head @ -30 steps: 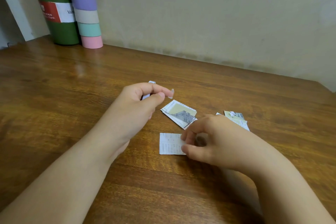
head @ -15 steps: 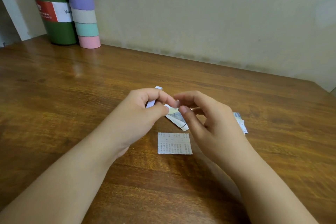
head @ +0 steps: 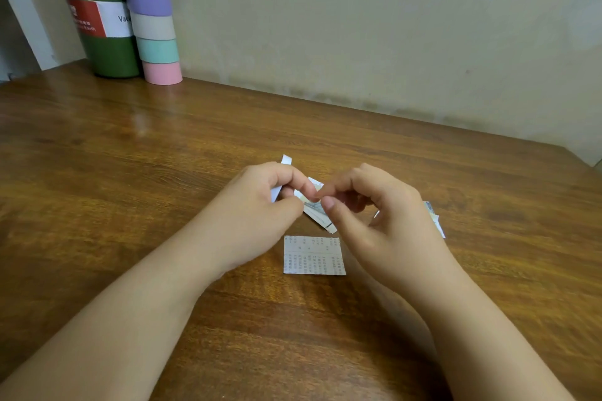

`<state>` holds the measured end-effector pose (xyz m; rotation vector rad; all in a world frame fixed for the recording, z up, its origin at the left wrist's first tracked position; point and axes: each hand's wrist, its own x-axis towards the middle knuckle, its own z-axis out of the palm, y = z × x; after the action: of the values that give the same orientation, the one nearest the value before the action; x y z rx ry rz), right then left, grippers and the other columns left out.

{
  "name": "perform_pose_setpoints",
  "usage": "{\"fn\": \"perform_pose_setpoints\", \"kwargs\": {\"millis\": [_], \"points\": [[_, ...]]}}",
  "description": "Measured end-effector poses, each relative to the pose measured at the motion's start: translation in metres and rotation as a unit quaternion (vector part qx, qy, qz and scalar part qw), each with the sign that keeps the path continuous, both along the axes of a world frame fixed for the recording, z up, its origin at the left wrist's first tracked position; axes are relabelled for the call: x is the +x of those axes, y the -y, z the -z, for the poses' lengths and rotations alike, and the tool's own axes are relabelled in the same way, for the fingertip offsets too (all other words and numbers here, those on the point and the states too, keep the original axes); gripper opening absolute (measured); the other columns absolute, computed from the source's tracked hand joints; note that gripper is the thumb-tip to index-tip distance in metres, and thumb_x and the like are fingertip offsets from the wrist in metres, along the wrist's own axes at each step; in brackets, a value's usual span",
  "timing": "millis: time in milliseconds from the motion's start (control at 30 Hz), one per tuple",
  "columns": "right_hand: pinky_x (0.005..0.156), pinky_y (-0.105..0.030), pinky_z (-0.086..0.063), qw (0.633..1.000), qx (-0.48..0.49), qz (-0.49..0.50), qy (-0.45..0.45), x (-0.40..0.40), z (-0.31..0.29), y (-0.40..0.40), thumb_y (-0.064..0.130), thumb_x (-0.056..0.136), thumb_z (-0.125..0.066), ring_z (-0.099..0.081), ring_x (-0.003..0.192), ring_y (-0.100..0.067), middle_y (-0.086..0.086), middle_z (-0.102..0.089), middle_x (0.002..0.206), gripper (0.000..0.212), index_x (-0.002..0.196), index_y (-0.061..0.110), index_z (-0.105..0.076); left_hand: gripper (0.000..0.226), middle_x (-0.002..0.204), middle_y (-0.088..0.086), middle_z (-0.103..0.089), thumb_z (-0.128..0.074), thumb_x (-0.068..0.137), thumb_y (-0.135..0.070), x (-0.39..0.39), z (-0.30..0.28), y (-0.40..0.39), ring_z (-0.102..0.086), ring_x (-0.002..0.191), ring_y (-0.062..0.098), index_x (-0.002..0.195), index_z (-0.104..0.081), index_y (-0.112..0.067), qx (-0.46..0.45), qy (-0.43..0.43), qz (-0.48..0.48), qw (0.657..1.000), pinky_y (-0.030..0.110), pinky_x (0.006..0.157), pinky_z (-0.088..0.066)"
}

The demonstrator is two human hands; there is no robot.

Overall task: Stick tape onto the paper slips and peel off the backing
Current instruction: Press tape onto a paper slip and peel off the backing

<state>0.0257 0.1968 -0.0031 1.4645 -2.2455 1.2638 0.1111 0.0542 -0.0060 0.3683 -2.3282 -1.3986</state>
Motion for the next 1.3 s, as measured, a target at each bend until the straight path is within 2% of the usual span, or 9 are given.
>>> {"fn": "perform_pose_setpoints", "kwargs": {"millis": [200,333,567,767,900,1000,1100,1233,1300], "points": [[0.059,-0.013,-0.037,0.985,0.042,-0.007,0.164,0.000,-0.001,-0.001,0.019,0.086,-0.062,-0.046,0.061,-0.004,0.008,-0.059,0.068,0.018,0.075,0.032,-0.069,0.027,0.082,-0.009,-0.044,-0.051,0.086,-0.010,-0.001,0.000,-0.003,-0.044,0.062,-0.001,0.089,-0.063,-0.034,-0.096,0.039,-0.004,0.995,0.009,0.053,-0.037],[0.063,-0.028,-0.037,0.960,0.043,0.010,0.278,0.003,-0.003,0.002,0.022,0.084,-0.053,-0.043,0.063,-0.020,0.001,-0.057,0.066,0.024,0.069,0.024,-0.071,0.059,0.087,-0.017,-0.035,-0.046,0.088,-0.013,-0.003,0.007,0.002,-0.042,0.065,0.002,0.141,-0.035,-0.037,-0.187,0.092,-0.011,0.978,0.016,0.059,-0.033],[0.045,-0.022,-0.031,0.847,0.104,0.021,0.520,-0.008,-0.005,0.002,0.009,0.092,-0.035,-0.038,0.045,-0.012,-0.003,-0.051,0.056,0.037,0.076,0.008,-0.069,0.024,0.082,-0.011,-0.039,-0.054,0.091,-0.023,-0.005,0.005,0.005,-0.044,0.068,0.003,0.109,-0.064,-0.035,-0.140,0.069,-0.053,0.986,0.009,0.055,-0.035],[0.042,-0.021,-0.030,0.839,0.193,0.015,0.509,-0.003,-0.016,-0.001,0.008,0.094,-0.033,-0.038,0.045,-0.012,-0.002,-0.051,0.056,0.034,0.087,0.006,-0.066,0.024,0.087,-0.013,-0.039,-0.053,0.092,-0.029,0.004,0.000,-0.002,-0.043,0.067,0.000,0.113,-0.062,-0.033,-0.217,0.113,-0.004,0.970,0.017,0.060,-0.033],[0.041,-0.021,-0.030,0.834,0.208,0.023,0.511,0.001,-0.011,-0.005,0.011,0.094,-0.042,-0.038,0.044,-0.011,-0.002,-0.051,0.056,0.024,0.095,0.006,-0.066,0.035,0.116,-0.009,-0.028,-0.046,0.095,-0.029,0.022,0.012,-0.002,-0.050,0.073,0.010,0.129,-0.049,-0.035,-0.279,0.099,-0.038,0.954,0.028,0.078,-0.043],[0.041,-0.019,-0.030,0.837,0.152,0.011,0.526,0.003,-0.002,-0.009,0.010,0.092,-0.043,-0.037,0.045,-0.010,-0.001,-0.050,0.057,0.023,0.094,0.008,-0.067,0.038,0.128,-0.010,-0.024,-0.042,0.096,-0.016,0.029,0.017,-0.003,-0.058,0.077,0.020,0.130,-0.048,-0.033,-0.330,0.062,-0.049,0.941,0.036,0.071,-0.049],[0.041,-0.018,-0.027,0.833,0.095,-0.012,0.545,0.003,0.002,-0.012,0.005,0.091,-0.039,-0.033,0.045,-0.009,0.001,-0.047,0.056,0.030,0.092,0.007,-0.068,0.053,0.124,-0.012,-0.040,-0.047,0.083,0.007,0.031,0.024,0.001,-0.061,0.076,0.020,0.122,-0.058,-0.026,-0.356,0.027,-0.024,0.934,0.040,0.058,-0.051],[0.040,-0.019,-0.020,0.823,0.083,-0.027,0.561,0.002,0.002,-0.016,0.003,0.091,-0.035,-0.027,0.045,-0.010,0.000,-0.045,0.055,0.032,0.095,0.004,-0.067,0.051,0.107,-0.019,-0.055,-0.036,0.084,0.011,0.028,0.027,0.003,-0.057,0.096,0.009,0.095,-0.062,-0.031,-0.279,0.061,0.004,0.958,0.037,0.085,-0.047],[0.041,-0.020,-0.015,0.815,0.093,-0.030,0.572,0.000,0.002,-0.017,0.004,0.092,-0.034,-0.022,0.044,-0.009,-0.001,-0.043,0.053,0.033,0.098,0.003,-0.066,0.045,0.096,-0.020,-0.056,-0.038,0.088,0.006,0.029,0.027,0.004,-0.054,0.090,0.003,0.082,-0.058,-0.034,-0.250,0.072,0.011,0.966,0.032,0.085,-0.046]]}}
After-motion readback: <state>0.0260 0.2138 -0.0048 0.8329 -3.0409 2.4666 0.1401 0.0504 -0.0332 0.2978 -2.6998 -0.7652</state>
